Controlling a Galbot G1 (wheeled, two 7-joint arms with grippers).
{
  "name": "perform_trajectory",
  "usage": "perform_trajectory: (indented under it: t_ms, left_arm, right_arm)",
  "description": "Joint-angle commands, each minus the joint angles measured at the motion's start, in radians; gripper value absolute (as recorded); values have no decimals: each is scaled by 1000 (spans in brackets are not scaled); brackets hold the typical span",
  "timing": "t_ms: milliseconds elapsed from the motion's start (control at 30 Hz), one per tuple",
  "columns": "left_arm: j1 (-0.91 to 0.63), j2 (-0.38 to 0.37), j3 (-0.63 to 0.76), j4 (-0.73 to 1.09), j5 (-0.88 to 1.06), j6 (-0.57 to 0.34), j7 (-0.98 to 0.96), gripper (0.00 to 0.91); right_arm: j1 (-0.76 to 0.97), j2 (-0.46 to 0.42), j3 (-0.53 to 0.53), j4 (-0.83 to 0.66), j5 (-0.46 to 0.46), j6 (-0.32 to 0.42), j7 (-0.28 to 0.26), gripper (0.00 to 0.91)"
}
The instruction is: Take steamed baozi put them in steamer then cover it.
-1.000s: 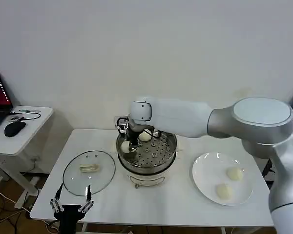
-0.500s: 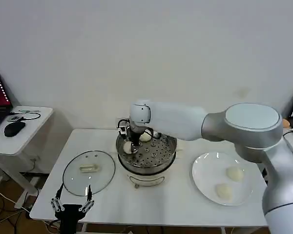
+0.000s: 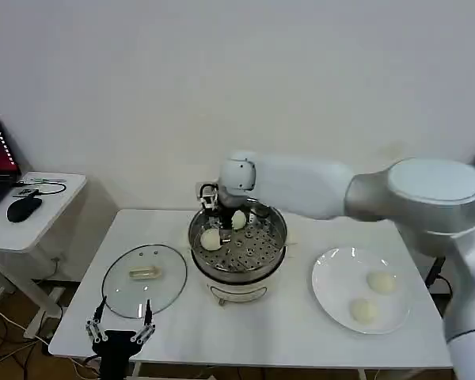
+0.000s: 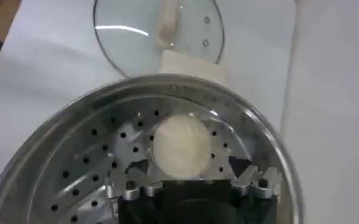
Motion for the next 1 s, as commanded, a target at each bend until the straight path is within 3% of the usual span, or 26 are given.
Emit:
perform_trajectory:
  t_ms: [33,233,367,533,733,767,833,1000]
  left_arm:
    - [8,0,6,-12,6,1,5,907]
    - [19,1,30,-23,34,1,11,907]
    - [29,3,38,-26,45,-1,13,907]
    - [36,9,34,-25,46,-3,17,907]
    - [37,7,43,-16,63,-3,22,907]
    - [37,7,45,-14,65,-3,23,907]
    - [38,6,44,-8,67,-3,22,907]
    - [42,3,45,8,78,-4,22,907]
  right_arm:
    - [177,-363,-15,277,-75,50,-44,907]
    - [178,-641,-25,419,-284,139,-99,907]
    - [114,-834,38,480,-440,212,-138,907]
    - [17,-974,95,533,-525,232,-141,907]
    - [-339,-1099,389,539,-644,295,-166,907]
    - [-385,-1105,400,538,-647,298,-167,907]
    - [-552,-1134,542,538,-680,336,-191,907]
    - [-817,-1145,758,559,-708,375,-242,907]
